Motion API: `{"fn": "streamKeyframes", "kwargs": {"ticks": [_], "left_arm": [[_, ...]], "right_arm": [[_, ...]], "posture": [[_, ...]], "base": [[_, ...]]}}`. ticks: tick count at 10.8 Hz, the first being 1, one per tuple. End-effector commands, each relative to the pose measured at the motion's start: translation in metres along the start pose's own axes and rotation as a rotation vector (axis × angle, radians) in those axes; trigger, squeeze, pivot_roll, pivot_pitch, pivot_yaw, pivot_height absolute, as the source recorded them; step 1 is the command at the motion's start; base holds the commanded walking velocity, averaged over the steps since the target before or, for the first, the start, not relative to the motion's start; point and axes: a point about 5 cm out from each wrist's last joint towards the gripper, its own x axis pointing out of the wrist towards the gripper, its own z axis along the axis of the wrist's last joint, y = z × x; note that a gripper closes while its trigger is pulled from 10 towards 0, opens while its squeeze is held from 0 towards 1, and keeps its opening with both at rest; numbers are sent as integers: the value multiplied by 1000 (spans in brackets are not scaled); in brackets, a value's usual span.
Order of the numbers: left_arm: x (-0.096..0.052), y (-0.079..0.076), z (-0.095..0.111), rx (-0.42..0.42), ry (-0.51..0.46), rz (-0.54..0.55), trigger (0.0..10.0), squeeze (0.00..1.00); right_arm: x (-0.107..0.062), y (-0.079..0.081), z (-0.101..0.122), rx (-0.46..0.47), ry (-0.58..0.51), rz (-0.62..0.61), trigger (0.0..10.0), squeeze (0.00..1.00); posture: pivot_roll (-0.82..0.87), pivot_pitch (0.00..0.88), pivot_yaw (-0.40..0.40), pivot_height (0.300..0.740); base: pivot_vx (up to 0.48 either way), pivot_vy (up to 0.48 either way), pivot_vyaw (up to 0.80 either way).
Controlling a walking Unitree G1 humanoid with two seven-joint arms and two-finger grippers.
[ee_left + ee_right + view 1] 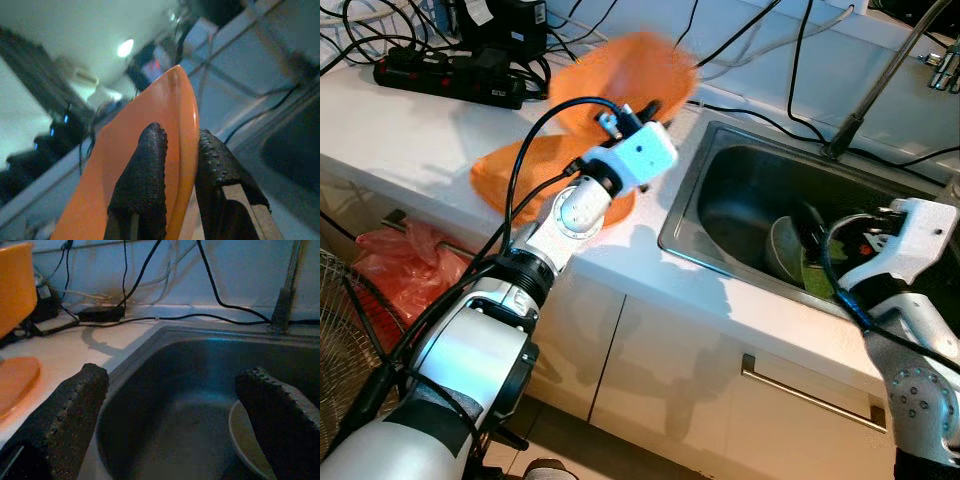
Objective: Kitchen organization
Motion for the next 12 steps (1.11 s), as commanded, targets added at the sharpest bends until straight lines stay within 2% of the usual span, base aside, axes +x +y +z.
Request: {"fn": "streamKeyframes", "kwargs": {"ticks": [1,2,4,5,6,7,9,12], "left_arm": [[8,-11,23,5,-134,-40,0,0],[7,-29,34,-4,-224,-115,0,0],[2,-44,44,-38,-316,-170,0,0],[-1,-55,50,-33,-364,-224,0,0],[-4,-63,52,-26,-391,-260,0,0],[-5,-65,52,-26,-399,-271,0,0],[-15,-78,54,-2,-455,-313,0,0],[-23,-91,54,37,-486,-377,0,0]], "right_arm": [[-2,-7,5,23,-18,-23,10000,1000],[-6,-12,6,15,-11,-37,10000,1000],[-10,-19,14,-18,-57,-89,10000,1000],[-12,-22,24,-4,-121,-117,10000,404],[-14,-22,32,17,-172,-125,10000,0],[-15,-21,36,35,-192,-132,10000,0],[-16,-17,34,174,-189,-109,10000,0],[-9,-19,43,253,-168,-31,10000,0]], "posture": [[201,0,-145,740],[190,0,-139,740],[177,0,-131,740],[172,0,-124,740],[166,0,-119,740],[159,0,-114,740],[151,0,-120,740],[152,0,-127,740]], "base": [[0,0,0],[0,0,0],[0,0,0],[0,0,0],[0,0,0],[0,0,0],[0,0,0],[0,0,0]]}}
